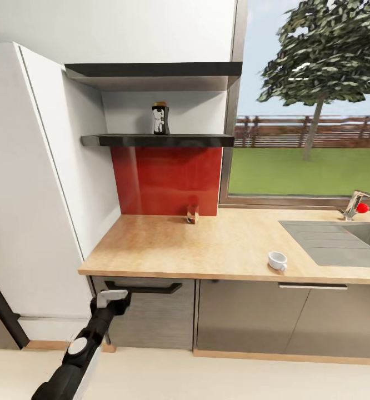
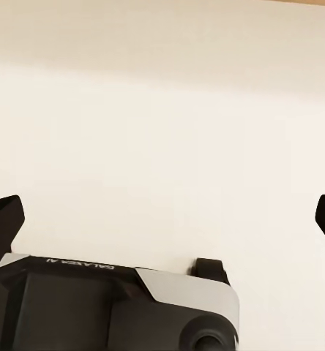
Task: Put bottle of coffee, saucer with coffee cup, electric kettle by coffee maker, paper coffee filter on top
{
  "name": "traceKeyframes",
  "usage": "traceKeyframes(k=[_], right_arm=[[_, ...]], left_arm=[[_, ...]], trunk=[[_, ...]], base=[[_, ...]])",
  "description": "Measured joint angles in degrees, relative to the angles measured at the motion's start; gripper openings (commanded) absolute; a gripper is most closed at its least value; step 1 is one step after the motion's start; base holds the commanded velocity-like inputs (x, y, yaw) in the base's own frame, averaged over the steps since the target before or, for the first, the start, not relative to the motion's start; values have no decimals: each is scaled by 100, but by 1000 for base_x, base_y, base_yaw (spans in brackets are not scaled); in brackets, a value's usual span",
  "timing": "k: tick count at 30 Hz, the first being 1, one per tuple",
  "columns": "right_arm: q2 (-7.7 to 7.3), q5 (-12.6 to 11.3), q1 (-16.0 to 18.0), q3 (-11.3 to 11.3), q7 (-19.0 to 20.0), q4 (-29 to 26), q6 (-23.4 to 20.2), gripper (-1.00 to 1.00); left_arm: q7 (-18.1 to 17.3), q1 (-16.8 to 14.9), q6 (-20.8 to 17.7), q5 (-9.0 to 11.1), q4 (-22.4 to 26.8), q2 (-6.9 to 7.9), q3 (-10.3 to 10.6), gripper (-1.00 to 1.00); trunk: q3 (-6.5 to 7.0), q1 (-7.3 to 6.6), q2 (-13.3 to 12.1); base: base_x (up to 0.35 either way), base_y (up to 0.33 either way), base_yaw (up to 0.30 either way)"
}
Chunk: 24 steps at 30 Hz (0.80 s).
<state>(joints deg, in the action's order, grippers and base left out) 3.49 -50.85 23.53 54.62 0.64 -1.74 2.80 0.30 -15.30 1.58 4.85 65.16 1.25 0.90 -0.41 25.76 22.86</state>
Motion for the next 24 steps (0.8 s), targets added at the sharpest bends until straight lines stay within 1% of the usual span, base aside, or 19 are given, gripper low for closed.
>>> traceKeyframes(k=[3, 5, 7, 8, 9, 10, 11, 12, 13, 14, 15, 16, 18, 19, 22, 23, 24], right_arm=[[-1, -2, -12, 0, 0, 1, 0, 100], [0, -2, -22, 0, 2, 1, 0, 100], [0, 1, -43, 0, 8, 0, -2, 100], [0, 2, -54, 0, 11, 0, -3, 100], [0, 2, -72, 2, 18, 0, -4, 100], [9, 3, -96, 7, 26, 0, -7, 100], [15, 3, -103, 8, 28, 0, -8, 100], [20, 4, -107, 9, 28, 0, -9, 100], [21, 4, -108, 9, 27, 0, -9, 100], [29, 8, -112, 9, 21, -6, -7, 100], [31, 8, -113, 9, 19, -10, -7, 100], [32, 7, -113, 9, 17, -11, -7, 100], [31, 6, -114, 4, 8, -12, -3, 100], [29, 6, -114, 3, 6, -11, -4, 100], [15, -1, -114, 1, 3, -6, -2, 100], [24, -29, -114, 0, 16, -11, -1, 100], [34, -39, -114, 1, 17, -14, -2, 100]], left_arm=[[13, -589, -494, 0, 279, -111, 23, 100], [20, -1018, -830, -8, 403, -259, 63, 100], [30, -1432, -1213, -52, 474, -366, 168, 100], [36, -1545, -1316, -67, 484, -383, 202, 100], [53, -1740, -1506, -90, 500, -410, 267, 100], [121, -2095, -1833, -115, 515, -441, 392, 100], [172, -2288, -1971, -124, 520, -452, 448, 100], [228, -2440, -2093, -128, 522, -460, 485, 100], [256, -2517, -2152, -130, 523, -465, 500, 100], [356, -2847, -2421, -132, 526, -528, 533, 100], [384, -3008, -2539, -137, 527, -560, 539, 100], [398, -3077, -2605, -139, 526, -574, 543, 100], [459, -3353, -2872, -151, 527, -609, 547, 100], [476, -3430, -2946, -151, 527, -613, 548, 100], [528, -3863, -3302, -153, 514, -618, 545, 100], [548, -4268, -3498, -147, 404, -624, 539, 100], [557, -4517, -3611, -146, 264, -626, 537, 100]], trunk=[[1, 0, 0], [1, 0, 0], [1, 0, 0], [0, 0, 0], [1, 0, 0], [0, 0, -1], [0, -1, 1], [0, 0, 0], [0, 0, 0], [0, 0, -1], [0, -1, 2], [0, 0, 0], [0, 0, 0], [0, 0, 0], [0, 0, 0], [0, 1, -3], [1, -1, 3]], base=[[0, 0, 0], [0, 0, 0], [0, 0, 0], [0, 0, 0], [0, 0, 0], [0, 0, 0], [0, 0, 0], [0, 0, 0], [0, 0, 0], [0, 0, 0], [0, 0, 0], [0, 0, 0], [0, 0, 0], [0, 0, 0], [0, 0, 0], [0, 0, 0], [0, 0, 0]])
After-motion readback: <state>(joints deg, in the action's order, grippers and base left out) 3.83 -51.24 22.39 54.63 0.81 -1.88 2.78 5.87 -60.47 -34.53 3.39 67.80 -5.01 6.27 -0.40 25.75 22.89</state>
